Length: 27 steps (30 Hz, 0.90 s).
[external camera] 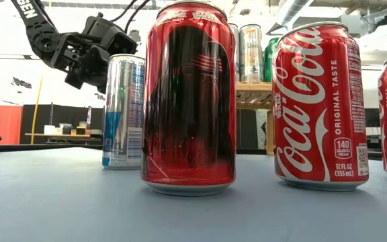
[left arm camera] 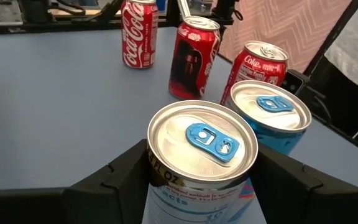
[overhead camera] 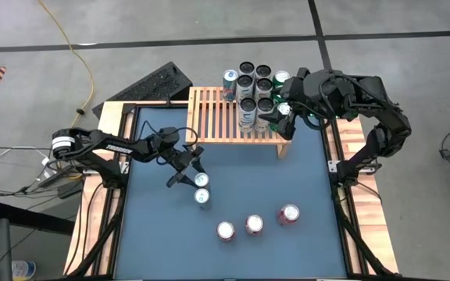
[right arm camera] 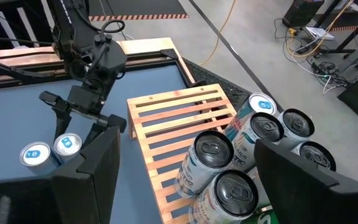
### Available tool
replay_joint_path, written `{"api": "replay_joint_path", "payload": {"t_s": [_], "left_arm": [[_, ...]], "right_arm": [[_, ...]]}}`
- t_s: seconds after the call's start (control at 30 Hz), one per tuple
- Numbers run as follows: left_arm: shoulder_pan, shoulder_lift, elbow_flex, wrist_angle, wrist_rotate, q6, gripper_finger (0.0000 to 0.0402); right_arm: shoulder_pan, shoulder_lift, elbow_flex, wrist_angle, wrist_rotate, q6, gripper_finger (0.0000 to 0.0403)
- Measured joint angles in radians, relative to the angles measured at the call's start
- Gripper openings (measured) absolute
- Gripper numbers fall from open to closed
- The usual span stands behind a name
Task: Place canned beverage on shelf
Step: Put the top blue soda can on the shelf aligned with the other blue soda can
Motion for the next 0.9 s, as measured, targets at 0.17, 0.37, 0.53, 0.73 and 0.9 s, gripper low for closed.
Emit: {"api": "replay_joint_path", "payload": {"t_s": [0.17, 0.37, 0.53, 0.73, 0.9], "left_arm": [[0.014, -0.059, -0.002, -0.051, -0.039, -0.047, 0.0218], [0.037, -0.205, -0.003, -0.199, -0.138, -0.072, 0.0218], [0.037, -0.355, -0.003, -0.310, -0.236, -0.123, 0.0218], [0.035, -0.461, -0.001, -0.366, -0.330, -0.245, 0.0218], [0.054, -0.555, 0.002, -0.374, -0.409, -0.317, 0.0218]], "right_arm": [[0.000, 0.000, 0.000, 0.000, 0.000, 0.004, 0.0314], [0.000, 0.000, 0.000, 0.000, 0.001, 0.010, 0.0314], [0.000, 0.000, 0.000, 0.000, 0.002, -0.002, 0.0314], [0.000, 0.000, 0.000, 0.000, 0.003, -0.012, 0.0314], [-0.001, 0.000, 0.000, 0.001, 0.003, -0.031, 0.0314]]}}
